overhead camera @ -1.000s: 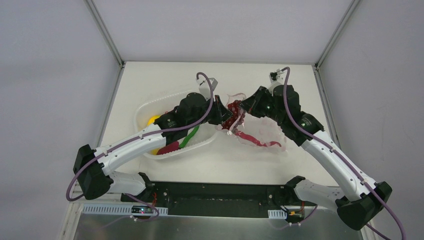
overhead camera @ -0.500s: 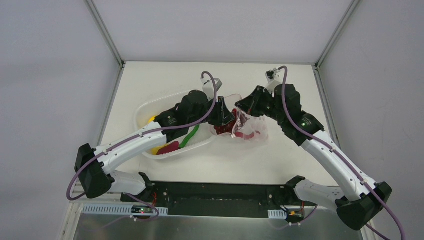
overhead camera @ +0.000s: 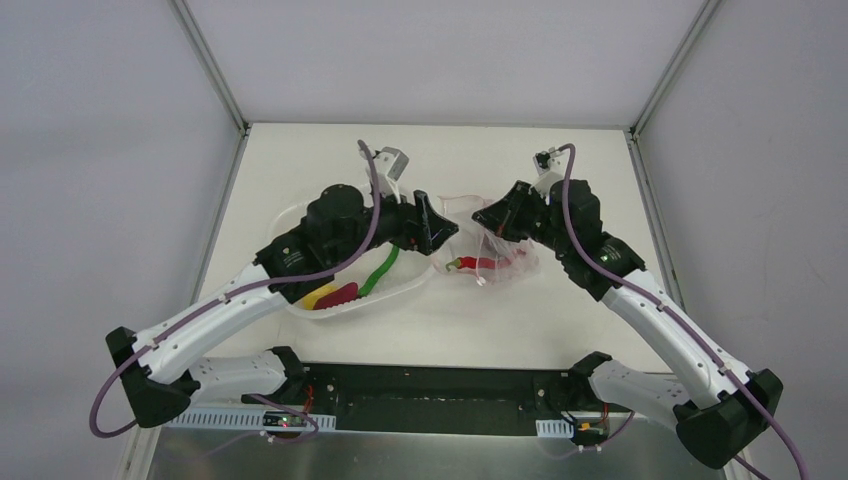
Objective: Place the food in the zip-top bag and seal the zipper
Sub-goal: Place the fake fruit in the zipper food storage bag, then pick up the fake fruit from the bin.
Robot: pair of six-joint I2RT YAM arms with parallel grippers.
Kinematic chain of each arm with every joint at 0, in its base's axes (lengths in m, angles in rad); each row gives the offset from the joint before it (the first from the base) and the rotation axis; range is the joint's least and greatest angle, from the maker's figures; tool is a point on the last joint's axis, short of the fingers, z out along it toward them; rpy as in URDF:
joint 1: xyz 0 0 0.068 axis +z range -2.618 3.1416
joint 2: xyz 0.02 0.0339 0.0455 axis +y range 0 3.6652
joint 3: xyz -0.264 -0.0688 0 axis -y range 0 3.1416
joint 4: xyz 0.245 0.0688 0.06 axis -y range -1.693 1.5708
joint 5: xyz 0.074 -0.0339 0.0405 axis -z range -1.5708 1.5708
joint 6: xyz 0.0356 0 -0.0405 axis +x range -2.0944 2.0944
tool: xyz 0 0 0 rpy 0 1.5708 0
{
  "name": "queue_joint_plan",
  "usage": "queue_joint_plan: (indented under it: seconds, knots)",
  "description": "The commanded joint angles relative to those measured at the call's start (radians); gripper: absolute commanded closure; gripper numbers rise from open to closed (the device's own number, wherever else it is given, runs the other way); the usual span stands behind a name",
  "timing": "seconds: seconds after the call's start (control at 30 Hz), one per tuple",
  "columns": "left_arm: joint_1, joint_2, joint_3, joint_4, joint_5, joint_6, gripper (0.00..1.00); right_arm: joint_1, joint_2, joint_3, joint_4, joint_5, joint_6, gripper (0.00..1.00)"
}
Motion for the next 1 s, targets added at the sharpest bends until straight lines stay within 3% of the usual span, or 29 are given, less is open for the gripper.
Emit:
queue_joint_plan:
  seconds: [0.0, 0.2, 0.5, 0.97]
  knots:
    - [-0.005, -0.099, -0.05, -0.05, -0.137, 0.069, 0.18, -0.004, -0.064, -0.032, 0.098, 0.002, -0.001, 1.0]
    - [0.006, -0.166, -0.111, -0.147, -0.313, 0.1, 0.01, -0.005, -0.085, -0.053, 0.084, 0.059, -0.004, 1.0]
    - [0.09, -0.227, -0.156, -0.227, -0.414, 0.065, 0.01, -0.005, -0.081, -0.076, 0.092, 0.03, 0.034, 1.0]
    - [0.465, -0.142, -0.204, -0.442, -0.321, 0.061, 0.01, -0.004, -0.079, -0.121, 0.111, 0.015, 0.055, 1.0]
